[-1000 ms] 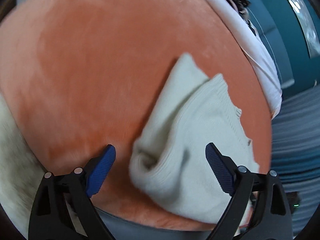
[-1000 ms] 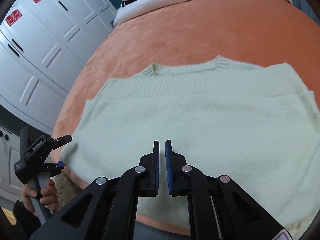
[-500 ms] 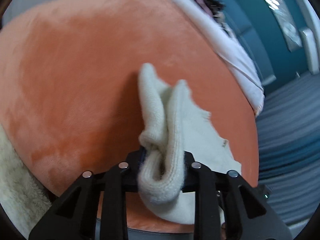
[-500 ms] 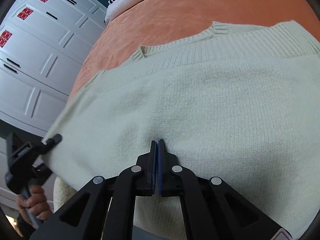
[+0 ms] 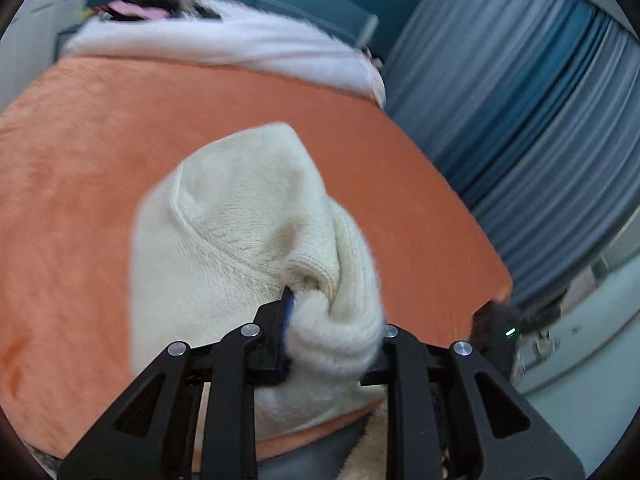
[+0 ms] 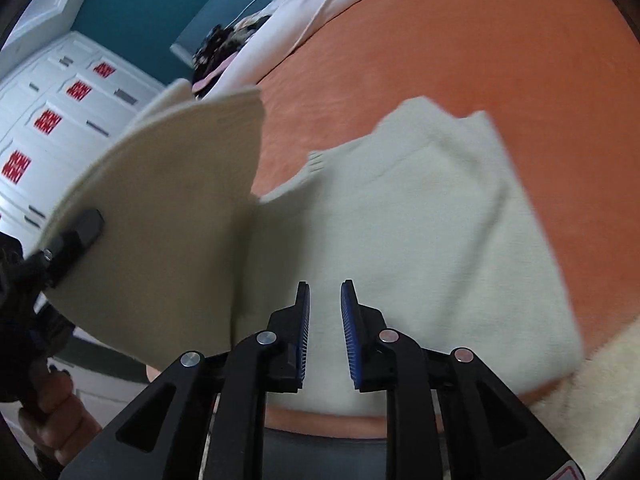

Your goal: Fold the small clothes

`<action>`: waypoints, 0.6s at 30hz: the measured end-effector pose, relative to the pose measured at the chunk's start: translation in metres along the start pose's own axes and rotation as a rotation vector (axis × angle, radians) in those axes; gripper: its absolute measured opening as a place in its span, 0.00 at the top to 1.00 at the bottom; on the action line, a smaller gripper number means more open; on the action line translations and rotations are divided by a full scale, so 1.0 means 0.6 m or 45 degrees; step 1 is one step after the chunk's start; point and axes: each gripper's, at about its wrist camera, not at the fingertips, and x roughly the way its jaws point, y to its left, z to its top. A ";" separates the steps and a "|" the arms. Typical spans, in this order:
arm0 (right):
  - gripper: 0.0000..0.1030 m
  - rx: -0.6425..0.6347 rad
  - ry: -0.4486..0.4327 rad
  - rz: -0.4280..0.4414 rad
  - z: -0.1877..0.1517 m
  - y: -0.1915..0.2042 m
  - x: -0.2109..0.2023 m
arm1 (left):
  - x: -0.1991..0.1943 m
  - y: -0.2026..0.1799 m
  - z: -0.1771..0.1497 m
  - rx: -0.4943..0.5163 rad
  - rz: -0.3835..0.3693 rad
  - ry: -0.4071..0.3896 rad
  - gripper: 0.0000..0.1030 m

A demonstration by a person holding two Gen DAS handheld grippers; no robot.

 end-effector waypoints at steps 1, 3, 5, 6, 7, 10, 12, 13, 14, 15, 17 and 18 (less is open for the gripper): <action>0.81 0.034 -0.022 -0.023 -0.001 -0.024 -0.016 | 0.036 -0.011 -0.014 0.019 -0.011 0.068 0.79; 0.81 0.104 -0.047 -0.049 -0.006 -0.064 -0.039 | 0.101 -0.021 -0.047 0.058 0.012 0.192 0.78; 0.77 0.174 -0.058 -0.025 -0.012 -0.089 -0.052 | 0.145 -0.020 -0.086 0.086 0.082 0.275 0.73; 0.74 0.195 -0.059 -0.007 -0.013 -0.094 -0.055 | 0.149 -0.017 -0.099 0.086 0.097 0.281 0.71; 0.63 0.207 -0.058 0.011 -0.013 -0.093 -0.056 | 0.139 -0.020 -0.111 0.086 0.090 0.260 0.65; 0.31 0.218 -0.040 0.116 -0.003 -0.082 -0.050 | 0.089 -0.022 -0.123 0.092 0.042 0.223 0.22; 0.24 0.215 0.016 0.190 0.010 -0.068 -0.021 | 0.059 -0.019 -0.129 0.116 0.072 0.177 0.14; 0.24 0.215 0.054 0.204 0.017 -0.061 -0.003 | 0.046 -0.014 -0.136 0.142 0.089 0.172 0.14; 0.24 0.213 0.096 0.197 0.020 -0.052 0.017 | 0.038 -0.007 -0.144 0.165 0.119 0.181 0.14; 0.24 0.209 0.139 0.180 0.026 -0.040 0.039 | 0.029 0.003 -0.153 0.182 0.147 0.189 0.13; 0.24 0.175 0.227 0.129 0.025 -0.020 0.076 | 0.026 0.025 -0.173 0.213 0.242 0.232 0.11; 0.24 0.153 0.260 0.106 0.025 -0.006 0.091 | 0.032 0.032 -0.182 0.226 0.283 0.253 0.11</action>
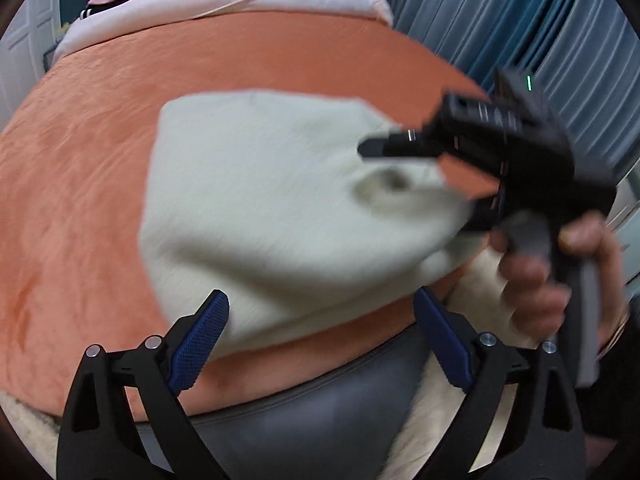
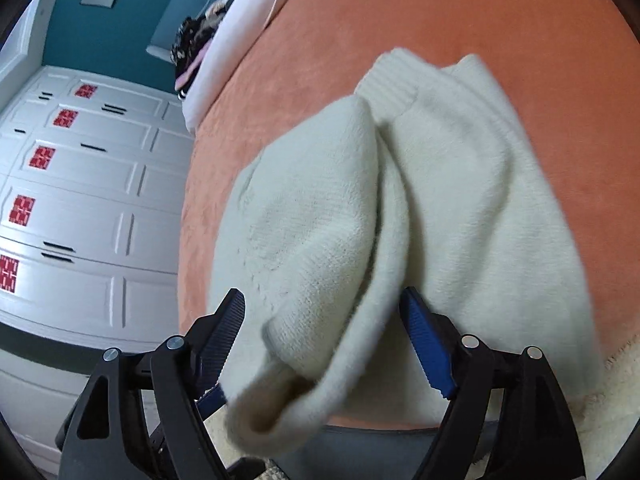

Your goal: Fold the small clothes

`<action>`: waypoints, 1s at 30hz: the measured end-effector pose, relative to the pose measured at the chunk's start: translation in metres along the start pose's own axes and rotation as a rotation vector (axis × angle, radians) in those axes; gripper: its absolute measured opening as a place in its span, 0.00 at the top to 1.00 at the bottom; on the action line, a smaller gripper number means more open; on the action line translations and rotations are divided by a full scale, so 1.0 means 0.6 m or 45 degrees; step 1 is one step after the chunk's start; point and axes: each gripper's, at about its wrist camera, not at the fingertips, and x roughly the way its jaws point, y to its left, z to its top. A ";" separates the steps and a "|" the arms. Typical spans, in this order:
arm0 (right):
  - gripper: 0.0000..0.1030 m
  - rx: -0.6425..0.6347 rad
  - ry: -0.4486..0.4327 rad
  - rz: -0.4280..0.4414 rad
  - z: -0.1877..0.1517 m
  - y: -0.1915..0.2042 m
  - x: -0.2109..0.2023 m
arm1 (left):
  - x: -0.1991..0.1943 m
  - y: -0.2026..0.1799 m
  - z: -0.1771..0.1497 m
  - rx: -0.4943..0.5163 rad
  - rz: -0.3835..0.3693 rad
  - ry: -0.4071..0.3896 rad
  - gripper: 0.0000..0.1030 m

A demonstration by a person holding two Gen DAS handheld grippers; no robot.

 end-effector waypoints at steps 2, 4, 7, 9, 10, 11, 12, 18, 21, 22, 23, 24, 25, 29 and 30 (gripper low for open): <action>0.58 -0.089 0.017 -0.039 0.001 0.036 0.012 | 0.009 0.014 -0.018 0.017 0.076 0.027 0.12; 0.77 -0.237 -0.040 -0.067 0.010 0.083 -0.004 | 0.004 0.028 -0.018 0.004 0.122 0.002 0.14; 0.85 -0.328 -0.189 0.128 0.028 0.129 -0.083 | 0.002 0.039 -0.006 -0.030 0.102 -0.028 0.32; 0.85 -0.397 -0.270 0.156 0.028 0.138 -0.128 | 0.005 0.036 -0.009 -0.014 0.113 -0.030 0.47; 0.85 -0.414 -0.297 0.136 0.026 0.126 -0.137 | 0.011 0.035 -0.008 -0.003 0.119 -0.018 0.56; 0.85 -0.392 -0.295 0.090 0.028 0.099 -0.133 | 0.018 0.038 -0.008 -0.003 0.127 0.001 0.61; 0.85 -0.330 -0.265 0.006 0.032 0.055 -0.114 | 0.025 0.039 -0.007 -0.006 0.139 0.013 0.63; 0.84 -0.002 -0.175 -0.072 0.005 -0.099 -0.049 | 0.026 0.041 -0.011 0.015 0.140 0.029 0.70; 0.74 0.007 -0.204 -0.032 -0.001 -0.081 -0.073 | 0.026 0.054 -0.010 -0.016 0.135 0.044 0.70; 0.63 -0.014 -0.224 -0.060 -0.006 -0.074 -0.086 | 0.025 0.056 -0.011 -0.018 0.139 0.047 0.70; 0.52 -0.057 -0.259 -0.102 -0.013 -0.065 -0.104 | 0.024 0.056 -0.012 -0.012 0.138 0.049 0.70; 0.49 -0.116 -0.300 -0.152 -0.024 -0.055 -0.122 | 0.023 0.056 -0.013 -0.004 0.136 0.048 0.70; 0.44 -0.180 -0.316 -0.181 -0.032 -0.045 -0.136 | 0.022 0.054 -0.015 0.012 0.143 0.048 0.70; 0.41 -0.358 -0.196 -0.157 -0.040 -0.013 -0.137 | 0.025 0.051 -0.016 0.050 0.158 0.047 0.72; 0.40 -0.389 -0.153 -0.179 -0.044 -0.010 -0.120 | 0.024 0.050 -0.016 0.043 0.154 0.048 0.72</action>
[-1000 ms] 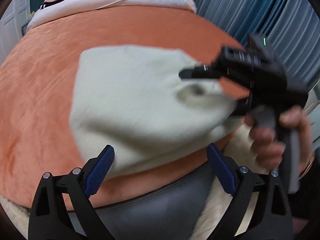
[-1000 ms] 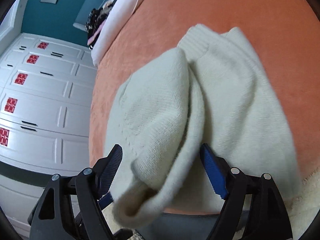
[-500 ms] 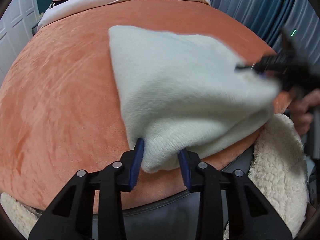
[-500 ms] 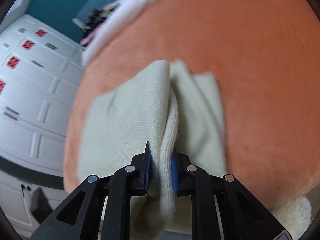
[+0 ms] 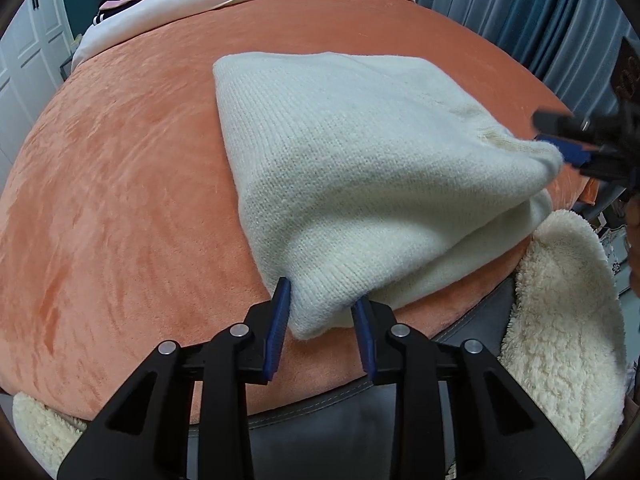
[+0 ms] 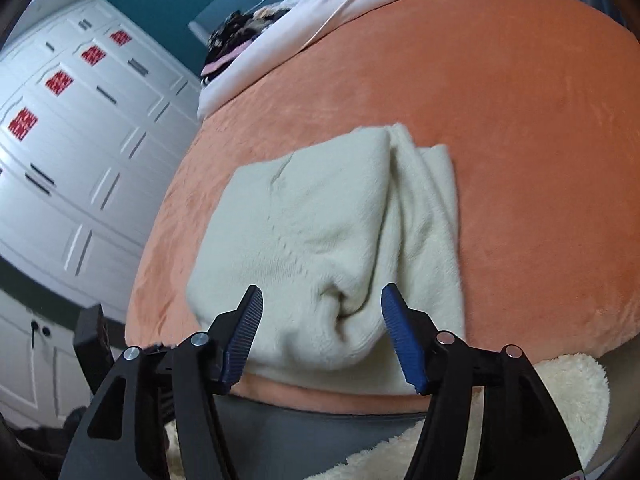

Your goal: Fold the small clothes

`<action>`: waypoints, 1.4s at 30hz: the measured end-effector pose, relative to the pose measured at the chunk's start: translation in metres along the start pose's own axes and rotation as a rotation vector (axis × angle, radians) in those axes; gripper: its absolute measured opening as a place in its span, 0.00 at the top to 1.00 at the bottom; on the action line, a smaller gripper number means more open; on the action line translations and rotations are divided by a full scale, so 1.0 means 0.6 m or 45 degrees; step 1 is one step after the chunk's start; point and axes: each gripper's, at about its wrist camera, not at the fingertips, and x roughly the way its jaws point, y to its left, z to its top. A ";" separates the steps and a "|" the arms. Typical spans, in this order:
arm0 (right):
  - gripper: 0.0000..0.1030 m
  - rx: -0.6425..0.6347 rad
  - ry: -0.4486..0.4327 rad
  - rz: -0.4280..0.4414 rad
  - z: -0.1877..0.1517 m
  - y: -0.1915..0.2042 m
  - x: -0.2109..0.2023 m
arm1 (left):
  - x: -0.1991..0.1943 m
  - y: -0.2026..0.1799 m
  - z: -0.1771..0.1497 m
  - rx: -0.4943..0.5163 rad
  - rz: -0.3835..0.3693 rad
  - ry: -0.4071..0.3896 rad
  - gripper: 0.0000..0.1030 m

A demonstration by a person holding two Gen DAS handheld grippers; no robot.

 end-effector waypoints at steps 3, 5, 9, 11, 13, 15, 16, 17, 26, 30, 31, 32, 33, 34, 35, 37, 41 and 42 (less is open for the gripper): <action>0.89 -0.050 0.107 -0.053 0.000 0.006 0.038 | -0.008 0.005 0.002 -0.021 -0.031 0.005 0.76; 0.91 -0.025 -0.017 0.028 0.010 0.008 -0.010 | -0.023 0.008 0.003 -0.026 -0.073 -0.001 0.80; 0.92 0.036 -0.178 0.014 0.017 -0.018 -0.086 | -0.025 0.000 -0.001 0.005 -0.128 0.026 0.82; 0.92 0.037 -0.015 -0.146 -0.002 -0.058 -0.023 | 0.000 -0.005 -0.010 0.013 -0.113 0.081 0.82; 0.92 0.096 0.113 -0.142 -0.029 -0.087 0.033 | 0.016 0.000 -0.018 -0.007 -0.110 0.121 0.82; 0.89 0.141 0.071 -0.092 -0.021 -0.083 0.012 | 0.026 0.013 -0.027 -0.059 -0.133 0.172 0.91; 0.84 0.173 0.053 -0.057 -0.014 -0.083 0.000 | 0.031 0.022 -0.034 -0.093 -0.134 0.200 0.94; 0.77 0.197 0.023 -0.039 -0.006 -0.086 -0.013 | 0.034 0.028 -0.040 -0.112 -0.132 0.211 0.94; 0.40 0.202 0.044 -0.010 0.096 -0.092 0.033 | -0.038 0.026 -0.036 -0.128 -0.271 0.014 0.74; 0.82 0.143 0.067 -0.066 0.087 -0.056 0.064 | -0.071 0.028 -0.017 -0.146 -0.276 -0.077 0.69; 0.84 0.121 -0.006 -0.037 0.089 -0.045 0.040 | -0.083 0.025 -0.011 -0.148 -0.276 -0.113 0.67; 0.85 0.104 -0.089 0.016 0.093 -0.029 0.006 | -0.093 0.025 -0.004 -0.152 -0.278 -0.148 0.62; 0.85 0.089 -0.147 0.040 0.095 -0.019 -0.026 | -0.100 0.025 0.002 -0.158 -0.285 -0.173 0.60; 0.85 0.073 -0.198 0.042 0.093 -0.014 -0.053 | -0.104 0.024 0.010 -0.163 -0.289 -0.193 0.54; 0.85 0.072 -0.231 0.016 0.089 -0.018 -0.070 | -0.104 0.023 0.019 -0.165 -0.287 -0.202 0.52; 0.84 0.110 -0.181 -0.110 0.074 -0.052 -0.055 | -0.094 0.021 0.034 -0.154 -0.275 -0.194 0.52; 0.77 0.236 -0.002 -0.147 0.039 -0.127 0.018 | -0.059 -0.002 0.070 -0.191 -0.273 -0.135 0.52; 0.75 0.270 -0.014 -0.099 0.043 -0.131 0.002 | -0.061 -0.010 0.077 -0.192 -0.285 -0.147 0.52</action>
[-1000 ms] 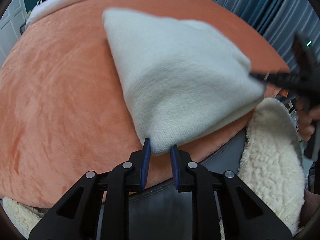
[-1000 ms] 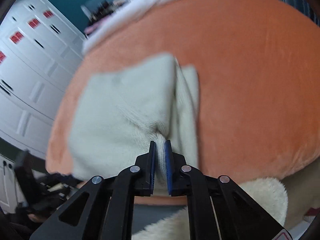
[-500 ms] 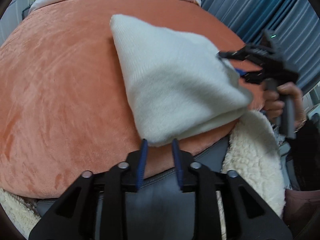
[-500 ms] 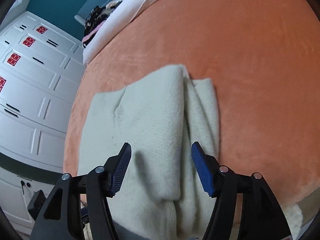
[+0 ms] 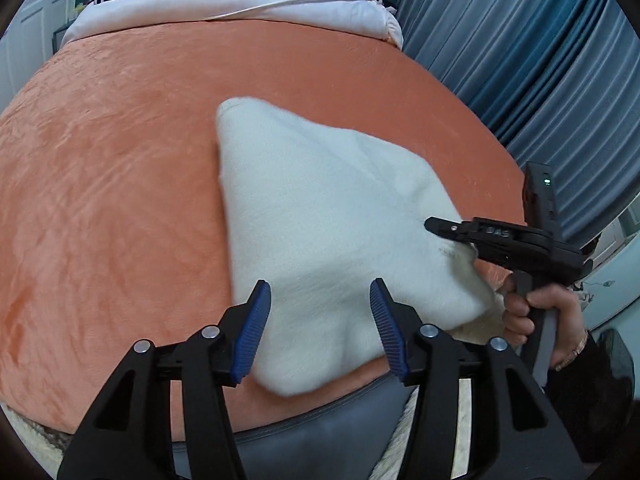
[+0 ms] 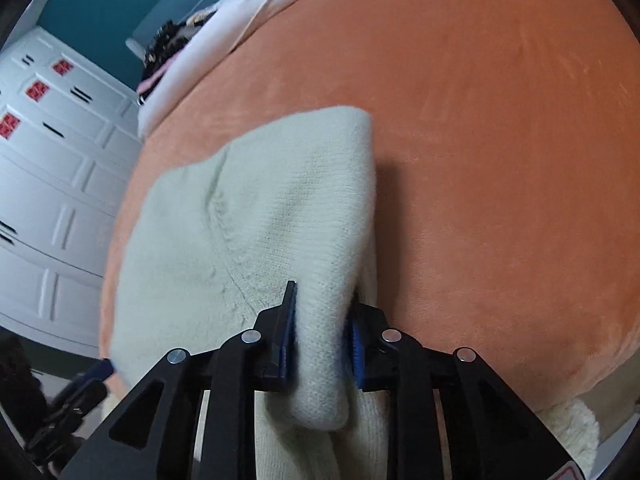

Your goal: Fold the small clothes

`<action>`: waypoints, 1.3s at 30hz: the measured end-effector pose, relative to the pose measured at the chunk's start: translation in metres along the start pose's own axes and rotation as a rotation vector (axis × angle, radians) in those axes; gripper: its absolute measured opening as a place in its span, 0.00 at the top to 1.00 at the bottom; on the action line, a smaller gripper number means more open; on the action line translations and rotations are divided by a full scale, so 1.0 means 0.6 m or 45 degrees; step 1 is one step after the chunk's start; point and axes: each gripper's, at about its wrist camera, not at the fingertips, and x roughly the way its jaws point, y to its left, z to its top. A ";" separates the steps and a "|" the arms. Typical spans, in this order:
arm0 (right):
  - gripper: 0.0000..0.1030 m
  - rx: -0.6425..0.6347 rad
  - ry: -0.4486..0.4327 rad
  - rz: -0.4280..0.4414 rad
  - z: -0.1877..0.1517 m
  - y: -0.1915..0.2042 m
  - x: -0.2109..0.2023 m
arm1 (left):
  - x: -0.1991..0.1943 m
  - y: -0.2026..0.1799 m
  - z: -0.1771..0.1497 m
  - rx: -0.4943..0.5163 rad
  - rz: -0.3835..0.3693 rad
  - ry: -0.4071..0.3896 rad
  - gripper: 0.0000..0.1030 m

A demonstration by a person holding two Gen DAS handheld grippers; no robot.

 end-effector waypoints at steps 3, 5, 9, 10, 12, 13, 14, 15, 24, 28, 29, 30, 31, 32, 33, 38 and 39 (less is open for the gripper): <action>0.74 0.026 -0.171 -0.033 0.011 0.001 -0.073 | 0.004 -0.033 0.018 0.048 -0.012 -0.037 0.48; 0.79 0.003 -0.247 -0.009 0.010 0.006 -0.123 | 0.024 -0.049 0.019 0.098 0.059 -0.024 0.38; 0.88 -0.175 -0.144 0.029 -0.014 0.065 -0.139 | 0.061 -0.060 0.008 0.181 0.213 0.012 0.37; 0.88 -0.218 -0.081 0.034 -0.024 0.081 -0.119 | 0.064 -0.063 0.004 0.197 0.240 0.014 0.36; 0.94 -0.291 0.050 -0.044 -0.056 0.079 -0.062 | 0.068 -0.065 -0.001 0.214 0.261 0.018 0.33; 1.00 -0.301 0.093 -0.151 -0.059 0.067 -0.033 | 0.069 -0.066 -0.002 0.215 0.266 0.024 0.31; 1.00 -0.282 0.118 -0.187 -0.064 0.053 -0.005 | 0.071 -0.062 -0.002 0.210 0.262 0.040 0.31; 1.00 -0.201 0.109 -0.123 -0.060 0.033 -0.002 | 0.072 -0.060 -0.001 0.204 0.269 0.045 0.31; 1.00 -0.239 0.097 -0.221 -0.025 0.067 -0.015 | 0.084 -0.017 -0.006 0.032 0.271 0.094 0.22; 0.99 -0.272 0.088 -0.242 -0.015 0.110 -0.025 | 0.073 -0.014 -0.006 0.024 0.276 0.114 0.22; 0.95 -0.297 0.037 -0.210 -0.009 0.127 -0.041 | 0.068 -0.011 -0.005 -0.002 0.268 0.114 0.22; 0.95 -0.319 0.018 -0.181 0.002 0.145 -0.042 | 0.061 -0.011 -0.005 -0.024 0.264 0.108 0.23; 0.95 -0.345 0.012 -0.162 0.015 0.163 -0.040 | 0.055 -0.012 -0.003 -0.040 0.260 0.094 0.23; 0.95 -0.374 0.003 -0.152 0.030 0.183 -0.032 | 0.052 -0.015 0.000 -0.046 0.262 0.084 0.23; 0.95 -0.392 0.001 -0.156 0.042 0.197 -0.017 | 0.052 -0.017 0.003 -0.043 0.269 0.083 0.23; 1.00 -0.328 0.227 -0.250 0.069 0.184 0.132 | 0.052 -0.019 0.014 -0.047 0.303 0.099 0.21; 1.00 -0.331 0.207 -0.230 0.074 0.186 0.141 | 0.051 -0.018 0.015 -0.049 0.314 0.104 0.20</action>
